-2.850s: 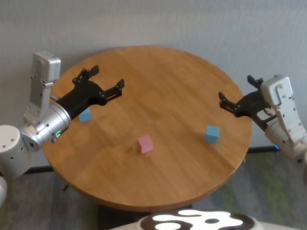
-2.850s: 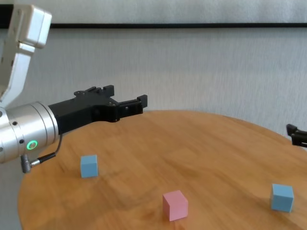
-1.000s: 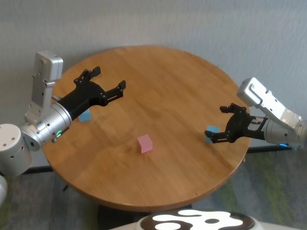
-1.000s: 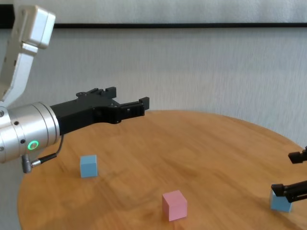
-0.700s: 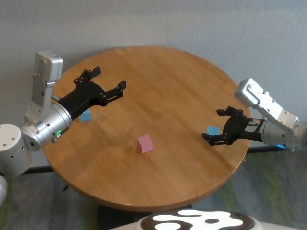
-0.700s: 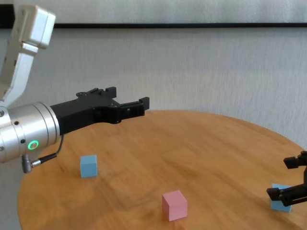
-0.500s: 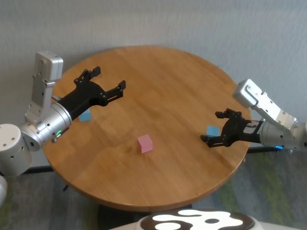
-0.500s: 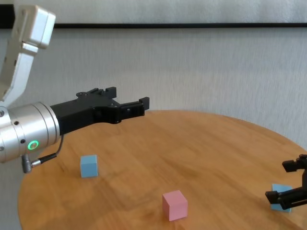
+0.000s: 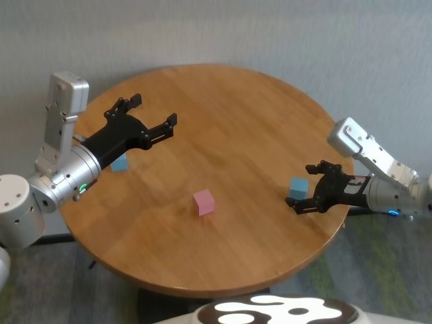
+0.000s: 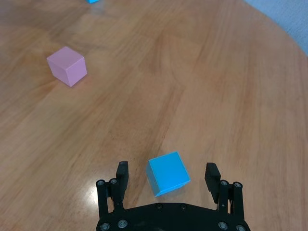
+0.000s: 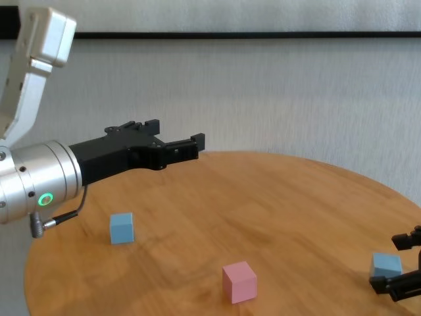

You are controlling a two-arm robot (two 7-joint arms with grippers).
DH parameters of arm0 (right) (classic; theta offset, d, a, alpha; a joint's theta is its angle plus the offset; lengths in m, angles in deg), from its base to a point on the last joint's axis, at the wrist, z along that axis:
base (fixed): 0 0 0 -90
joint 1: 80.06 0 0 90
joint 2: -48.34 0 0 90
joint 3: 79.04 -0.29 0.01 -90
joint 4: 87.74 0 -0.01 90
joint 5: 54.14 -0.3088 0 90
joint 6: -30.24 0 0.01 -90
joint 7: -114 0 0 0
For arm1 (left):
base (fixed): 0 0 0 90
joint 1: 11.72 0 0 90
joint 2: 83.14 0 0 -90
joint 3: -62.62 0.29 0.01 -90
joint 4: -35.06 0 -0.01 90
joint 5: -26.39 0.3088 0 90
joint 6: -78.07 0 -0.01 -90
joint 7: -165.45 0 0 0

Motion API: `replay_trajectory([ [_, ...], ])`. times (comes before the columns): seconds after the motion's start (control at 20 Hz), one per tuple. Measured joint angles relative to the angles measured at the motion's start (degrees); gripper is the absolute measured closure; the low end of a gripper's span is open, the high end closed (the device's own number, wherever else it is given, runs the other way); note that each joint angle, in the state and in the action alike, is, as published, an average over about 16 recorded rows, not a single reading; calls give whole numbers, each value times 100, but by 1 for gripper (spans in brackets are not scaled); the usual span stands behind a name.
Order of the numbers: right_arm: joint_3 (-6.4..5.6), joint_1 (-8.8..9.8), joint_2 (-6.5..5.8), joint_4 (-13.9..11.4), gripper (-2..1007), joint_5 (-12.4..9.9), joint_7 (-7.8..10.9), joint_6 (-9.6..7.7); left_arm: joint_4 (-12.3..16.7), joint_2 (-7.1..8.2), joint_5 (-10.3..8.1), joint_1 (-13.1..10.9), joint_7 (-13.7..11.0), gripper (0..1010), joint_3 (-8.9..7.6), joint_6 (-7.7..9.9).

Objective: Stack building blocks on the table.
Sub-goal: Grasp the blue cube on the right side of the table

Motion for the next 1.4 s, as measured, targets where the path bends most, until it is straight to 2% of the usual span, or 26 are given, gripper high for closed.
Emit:
replay_trajectory([
  [0.8, -75, -91, 190, 303, 0, 193, 125, -80, 0, 0, 0, 0, 0, 10, 0, 0],
  [1.4, -90, -177, 311, 471, 0, 288, 133, -118, 0, 0, 0, 0, 0, 10, 0, 0],
])
